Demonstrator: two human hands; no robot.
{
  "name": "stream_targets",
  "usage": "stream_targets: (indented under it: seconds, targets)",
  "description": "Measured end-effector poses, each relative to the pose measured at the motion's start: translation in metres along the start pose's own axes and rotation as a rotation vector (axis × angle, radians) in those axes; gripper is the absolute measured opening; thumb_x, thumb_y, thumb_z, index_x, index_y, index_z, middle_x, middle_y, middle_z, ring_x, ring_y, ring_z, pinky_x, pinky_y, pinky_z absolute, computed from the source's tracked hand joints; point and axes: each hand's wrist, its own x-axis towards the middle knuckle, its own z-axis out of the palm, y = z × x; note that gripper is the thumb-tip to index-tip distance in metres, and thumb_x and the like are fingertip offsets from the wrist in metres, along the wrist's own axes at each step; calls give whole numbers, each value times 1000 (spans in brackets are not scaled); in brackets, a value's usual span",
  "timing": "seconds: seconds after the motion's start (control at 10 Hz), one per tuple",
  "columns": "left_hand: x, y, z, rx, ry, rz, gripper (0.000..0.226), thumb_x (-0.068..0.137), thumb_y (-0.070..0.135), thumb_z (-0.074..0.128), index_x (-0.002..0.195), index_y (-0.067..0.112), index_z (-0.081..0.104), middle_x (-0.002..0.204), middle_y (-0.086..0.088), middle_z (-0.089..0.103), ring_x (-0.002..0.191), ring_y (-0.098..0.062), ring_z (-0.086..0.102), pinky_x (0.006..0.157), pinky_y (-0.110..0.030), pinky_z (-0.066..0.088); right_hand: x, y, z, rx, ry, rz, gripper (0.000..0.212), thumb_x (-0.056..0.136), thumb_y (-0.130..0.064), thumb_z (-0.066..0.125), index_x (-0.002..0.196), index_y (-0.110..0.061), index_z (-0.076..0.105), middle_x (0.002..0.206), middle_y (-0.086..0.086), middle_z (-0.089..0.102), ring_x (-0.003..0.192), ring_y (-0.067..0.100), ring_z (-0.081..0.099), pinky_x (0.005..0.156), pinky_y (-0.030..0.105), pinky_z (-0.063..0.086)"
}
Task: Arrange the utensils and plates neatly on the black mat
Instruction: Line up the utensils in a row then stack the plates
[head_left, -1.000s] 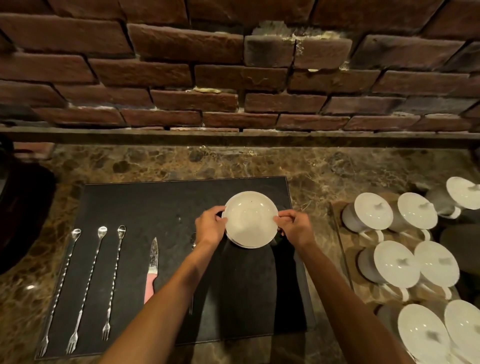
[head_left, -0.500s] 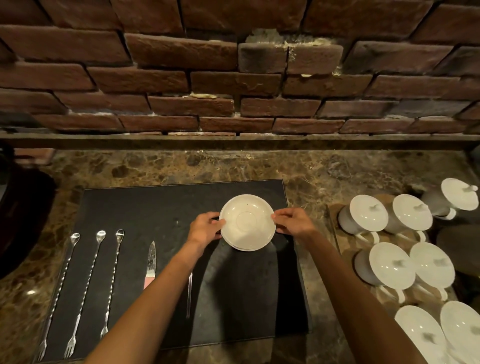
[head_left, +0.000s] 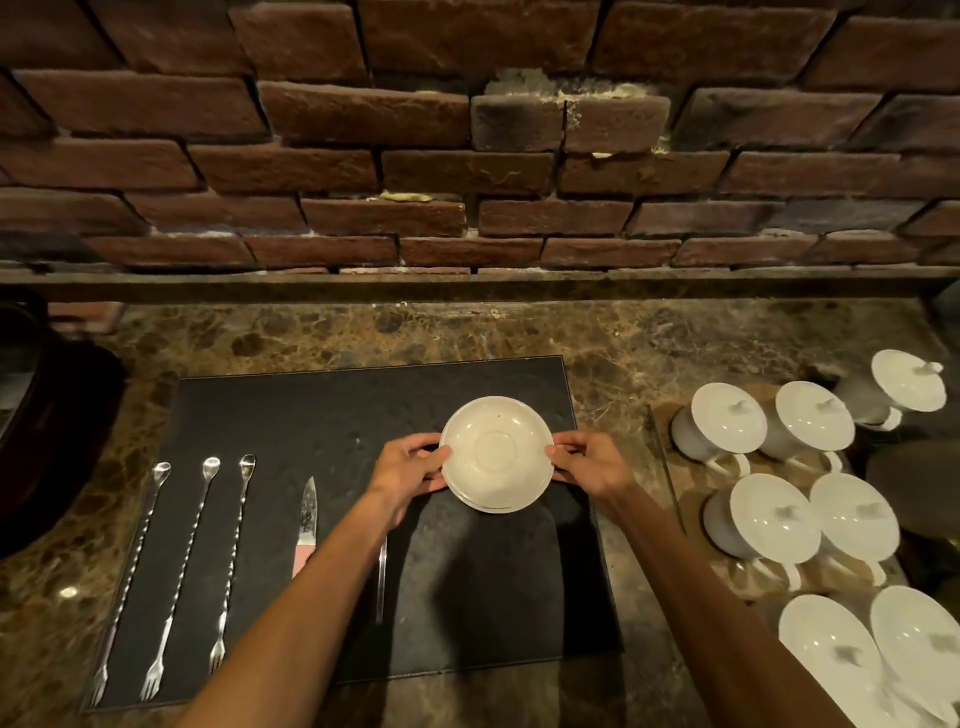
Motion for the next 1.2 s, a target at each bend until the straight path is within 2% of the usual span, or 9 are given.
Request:
stream_targets:
  seconds: [0.3,0.4,0.5,0.6,0.7,0.8,1.0,1.1,1.2]
  targets:
    - [-55,-45,-6,-105,7,-15,29,94,3,67,123,4,67,74,-7,66,73,-18,73,67,-27,63,-58,37,2,41,2,-19,18,90,2,63,107,8,64,90,17,67,81,26,68,70,26,62]
    - [-64,-58,-6,-108,20,-20,33,94,2,67,127,1,65,80,-11,64,82,-23,71,68,-26,63,-64,49,3,7,8,8,20,90,1,64,109,8,65,92,17,68,86,28,68,77,32,62]
    - [-69,-66,-2,-88,35,-30,37,94,0,65,131,-3,62,84,-13,63,92,-28,68,85,-37,62,-64,58,4,-52,11,38,20,91,0,63,109,6,66,90,13,69,88,29,68,88,43,57]
    - [-69,-67,0,-77,49,-32,38,94,0,65,132,-4,62,86,-13,64,91,-27,69,84,-35,62,-63,60,4,-75,20,23,21,90,0,64,110,8,66,92,17,69,88,30,68,89,45,57]
    - [-68,-67,1,-77,63,-36,37,94,0,65,131,-4,62,86,-14,64,87,-25,69,68,-23,63,-64,62,2,-91,29,-17,22,90,-4,66,110,5,67,94,17,71,87,29,69,88,43,58]
    - [-66,-68,0,-58,60,-40,36,94,1,65,130,-2,63,92,-16,67,87,-23,70,68,-23,63,-69,66,1,-110,14,-64,21,92,-11,65,110,-2,69,98,15,73,92,28,71,87,39,59]
    - [-70,-74,7,-40,147,-1,31,96,4,64,127,-5,64,78,-6,62,80,-16,66,73,-24,62,-70,65,3,-101,50,11,28,92,-4,63,117,7,62,92,12,67,82,19,65,79,27,57]
    - [-80,-69,8,-29,181,18,31,98,14,63,124,-3,65,95,-13,68,86,-21,65,82,-31,61,-71,58,2,-105,60,48,31,93,-14,64,120,3,61,95,9,68,80,15,64,70,21,55]
    - [-96,-56,-1,57,218,76,24,101,26,60,114,8,68,98,-9,69,85,-21,64,78,-29,56,-73,40,1,-190,148,19,38,96,-31,58,122,-3,62,95,4,67,86,16,61,87,37,55]
